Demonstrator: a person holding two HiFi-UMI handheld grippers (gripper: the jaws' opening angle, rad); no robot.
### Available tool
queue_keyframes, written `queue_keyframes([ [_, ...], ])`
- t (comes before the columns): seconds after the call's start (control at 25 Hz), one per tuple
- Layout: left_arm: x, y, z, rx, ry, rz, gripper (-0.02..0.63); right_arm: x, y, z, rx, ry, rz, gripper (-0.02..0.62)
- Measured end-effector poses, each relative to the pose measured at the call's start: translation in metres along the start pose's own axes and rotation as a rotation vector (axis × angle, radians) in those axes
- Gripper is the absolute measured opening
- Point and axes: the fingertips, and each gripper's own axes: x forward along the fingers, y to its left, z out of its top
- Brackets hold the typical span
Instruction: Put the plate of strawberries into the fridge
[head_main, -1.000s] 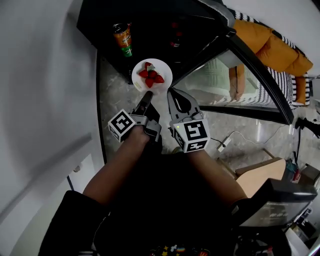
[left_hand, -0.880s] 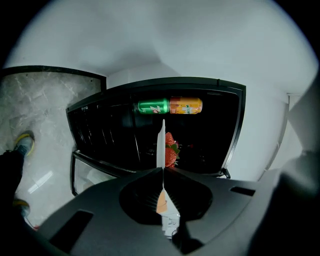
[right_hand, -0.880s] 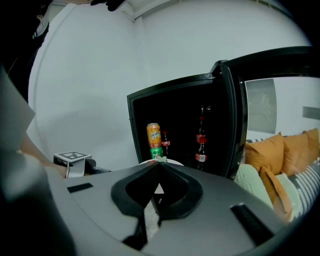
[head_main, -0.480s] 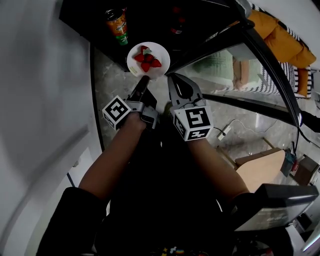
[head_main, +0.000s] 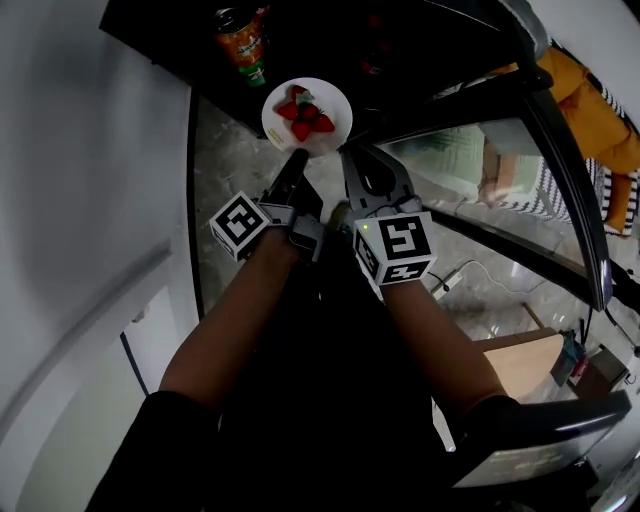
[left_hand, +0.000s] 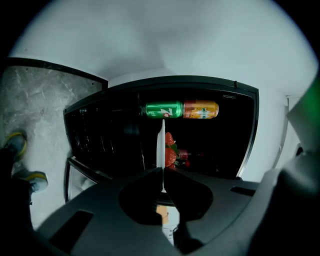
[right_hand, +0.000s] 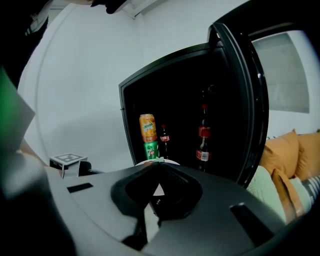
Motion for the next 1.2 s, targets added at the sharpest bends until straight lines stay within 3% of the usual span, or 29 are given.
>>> queue_keyframes([
  [0.84, 0.049, 0.042, 0.008, -0.013, -0.046, -0.017, 0.012, 0.037, -0.025, -0.048, 0.052, 0.004, 0.005, 0.005],
  [1.2, 0.063, 0.041, 0.016, -0.051, -0.043, -0.050, 0.012, 0.048, -0.031, -0.047, 0.052, -0.002, 0.004, 0.005],
])
